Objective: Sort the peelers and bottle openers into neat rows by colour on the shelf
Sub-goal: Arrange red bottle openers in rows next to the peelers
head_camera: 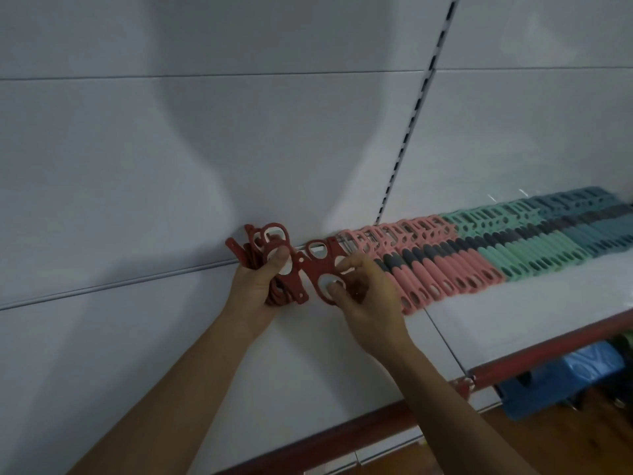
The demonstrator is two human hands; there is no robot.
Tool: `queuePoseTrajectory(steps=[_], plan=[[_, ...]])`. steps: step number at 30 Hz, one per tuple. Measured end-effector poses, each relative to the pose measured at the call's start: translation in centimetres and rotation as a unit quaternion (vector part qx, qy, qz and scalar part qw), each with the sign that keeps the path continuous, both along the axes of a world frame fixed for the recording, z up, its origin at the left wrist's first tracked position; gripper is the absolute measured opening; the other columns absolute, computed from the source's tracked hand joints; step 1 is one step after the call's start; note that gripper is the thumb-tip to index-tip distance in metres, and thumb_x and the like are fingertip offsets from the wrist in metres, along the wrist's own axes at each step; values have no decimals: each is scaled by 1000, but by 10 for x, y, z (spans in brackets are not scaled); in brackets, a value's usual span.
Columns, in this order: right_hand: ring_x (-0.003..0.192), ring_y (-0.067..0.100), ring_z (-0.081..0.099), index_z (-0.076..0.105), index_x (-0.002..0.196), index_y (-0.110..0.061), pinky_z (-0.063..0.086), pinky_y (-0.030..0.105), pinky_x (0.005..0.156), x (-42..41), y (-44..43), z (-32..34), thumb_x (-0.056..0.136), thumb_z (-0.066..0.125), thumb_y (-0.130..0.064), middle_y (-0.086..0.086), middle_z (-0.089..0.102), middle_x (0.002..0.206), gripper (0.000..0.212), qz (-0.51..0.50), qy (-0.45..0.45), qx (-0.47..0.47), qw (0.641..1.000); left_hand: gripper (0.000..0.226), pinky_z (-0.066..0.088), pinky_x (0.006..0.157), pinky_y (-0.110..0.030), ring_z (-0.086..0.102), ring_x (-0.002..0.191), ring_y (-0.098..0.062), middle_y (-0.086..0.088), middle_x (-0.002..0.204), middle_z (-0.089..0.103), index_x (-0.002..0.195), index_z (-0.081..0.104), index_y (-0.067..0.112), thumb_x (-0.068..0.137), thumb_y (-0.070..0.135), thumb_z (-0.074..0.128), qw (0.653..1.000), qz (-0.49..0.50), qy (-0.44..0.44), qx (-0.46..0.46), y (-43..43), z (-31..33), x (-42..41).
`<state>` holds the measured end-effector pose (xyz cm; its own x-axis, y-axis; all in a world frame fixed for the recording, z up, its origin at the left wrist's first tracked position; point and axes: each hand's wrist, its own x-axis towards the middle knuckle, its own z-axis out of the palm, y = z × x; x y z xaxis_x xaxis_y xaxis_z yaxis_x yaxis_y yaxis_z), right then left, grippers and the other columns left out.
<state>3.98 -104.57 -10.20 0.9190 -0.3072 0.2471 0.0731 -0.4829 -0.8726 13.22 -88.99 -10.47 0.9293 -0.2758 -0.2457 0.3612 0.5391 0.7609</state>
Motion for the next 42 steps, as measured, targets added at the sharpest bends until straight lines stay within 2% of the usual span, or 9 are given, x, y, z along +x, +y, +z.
queuePoseTrajectory(steps=[7,10,13,16,19,28,36,39,42], plan=[[74,-5,58,62,116,-21,46,2,69,-37,-17,1,94,70,-16,-21,55,83,23,-85,46,-154,983,38,58,58,-30,71,70,-21,-9,86,74,106,72,7,68,11,80,997,-8,-3,72,-17,-3,-2],[79,-1,58,65,113,-18,46,5,70,-39,-16,-6,96,68,-20,-13,63,96,17,-86,57,-201,974,35,58,58,-31,70,69,-21,-8,86,74,105,72,10,71,11,78,998,-17,-6,66,-18,-2,-5],[98,7,56,62,123,-20,51,19,87,-44,-14,-13,97,67,-29,-4,64,120,28,-103,75,-224,966,33,60,61,-32,71,70,-21,-8,87,75,107,71,8,75,10,77,998,-23,-3,58,-14,-2,-6],[93,6,50,65,120,-25,43,18,77,-48,-12,-14,94,67,-40,-5,57,125,30,-97,92,-275,952,26,61,63,-32,71,71,-20,-8,89,74,115,68,5,90,3,69,998,-26,9,52,-12,-4,-6],[89,6,49,70,117,-26,40,17,74,-47,-12,-14,93,68,-38,-6,58,119,27,-57,110,-302,945,40,61,62,-33,72,71,-20,-10,91,74,122,66,3,84,5,76,998,-34,-10,56,-10,-5,-9],[90,12,61,74,118,-19,52,20,83,-43,-15,-17,96,67,-25,-1,68,113,24,-87,118,-276,950,51,60,60,-33,72,71,-20,-9,92,72,121,64,7,70,8,70,996,-64,-42,46,-6,-8,-11],[95,8,53,71,119,-19,40,14,81,-42,-12,-8,92,73,-33,-5,62,118,30,-89,85,-250,960,58,61,61,-33,72,72,-19,-6,87,73,123,61,0,67,-4,76,996,-70,-46,44,-2,-10,-9],[82,2,53,66,111,-27,42,11,69,-33,9,6,85,74,-47,-16,58,107,34,-25,56,-180,982,41,60,61,-33,70,71,-21,-7,81,73,110,66,2,71,-5,75,996,-70,-38,42,-2,-8,-10],[79,5,61,55,102,-28,51,17,65,-15,33,14,82,82,-40,-12,64,99,36,-2,106,-88,990,26,60,64,-34,71,71,-20,-6,82,74,103,69,9,82,-7,66,996,-59,-38,52,-2,-9,-10]])
